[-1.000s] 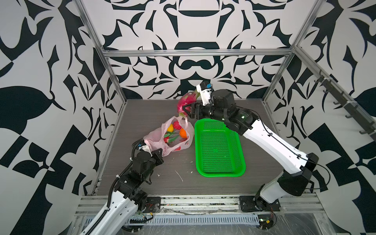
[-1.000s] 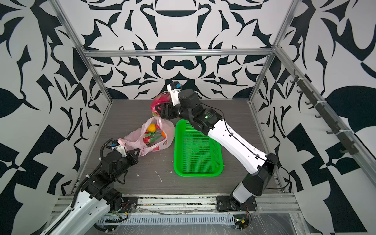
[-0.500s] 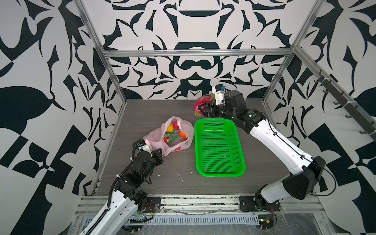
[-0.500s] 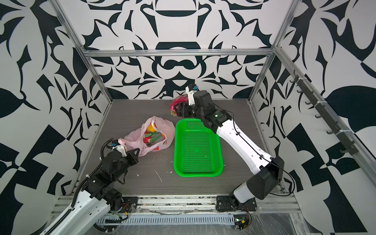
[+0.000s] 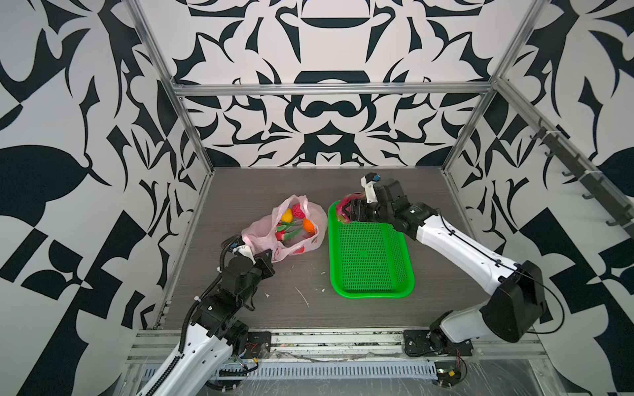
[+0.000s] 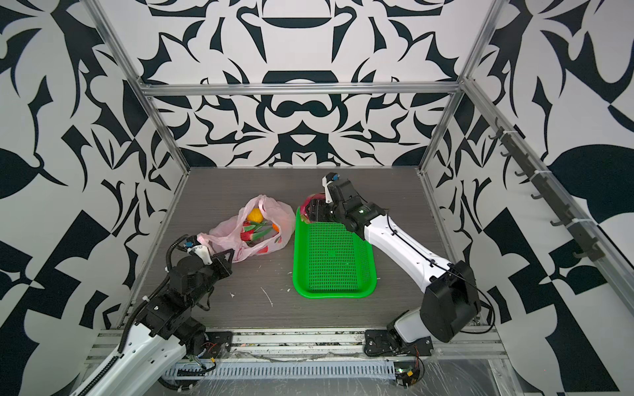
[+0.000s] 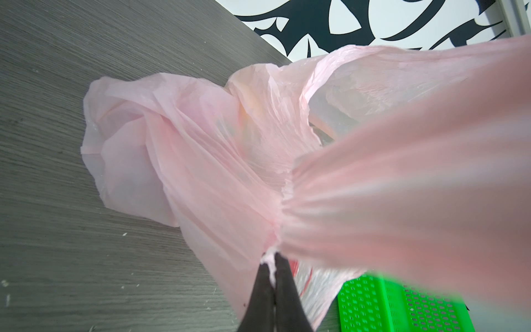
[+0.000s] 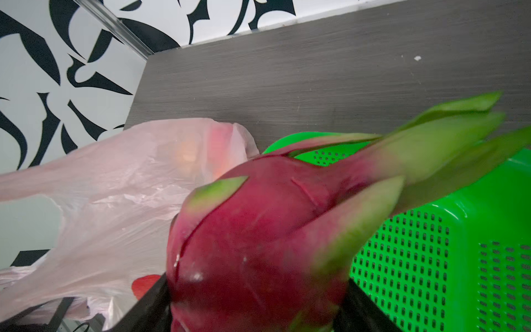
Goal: Untie the knot of the plastic bag and take out the fruit
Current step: Place the fruit in the basket.
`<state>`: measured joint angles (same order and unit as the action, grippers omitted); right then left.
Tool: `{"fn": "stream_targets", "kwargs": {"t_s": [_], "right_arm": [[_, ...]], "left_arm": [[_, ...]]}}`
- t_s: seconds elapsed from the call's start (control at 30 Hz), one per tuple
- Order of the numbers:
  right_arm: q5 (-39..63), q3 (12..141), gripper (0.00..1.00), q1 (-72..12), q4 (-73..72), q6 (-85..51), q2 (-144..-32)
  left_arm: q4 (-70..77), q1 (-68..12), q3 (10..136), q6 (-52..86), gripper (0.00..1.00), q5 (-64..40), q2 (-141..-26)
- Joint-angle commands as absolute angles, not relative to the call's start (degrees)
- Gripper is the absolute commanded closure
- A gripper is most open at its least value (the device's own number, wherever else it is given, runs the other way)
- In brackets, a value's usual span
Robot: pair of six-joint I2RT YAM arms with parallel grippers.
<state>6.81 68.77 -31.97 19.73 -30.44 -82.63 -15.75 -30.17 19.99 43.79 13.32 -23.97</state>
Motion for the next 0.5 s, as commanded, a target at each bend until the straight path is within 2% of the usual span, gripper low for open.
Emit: {"fn": "stream_targets", "kwargs": {"t_s": [0.0, 0.47], "right_arm": [[4.23, 66.17, 0.88, -31.91, 14.99, -33.55, -79.92], [-2.01, 55.58, 0.88, -31.96, 8.83, -42.11, -80.50]], "left_arm": [[-17.30, -30.32, 20.52, 42.90, 1.00, 14.38, -23.07], [-16.32, -30.32, 20.78, 42.85, 1.00, 13.63, -24.53]]}}
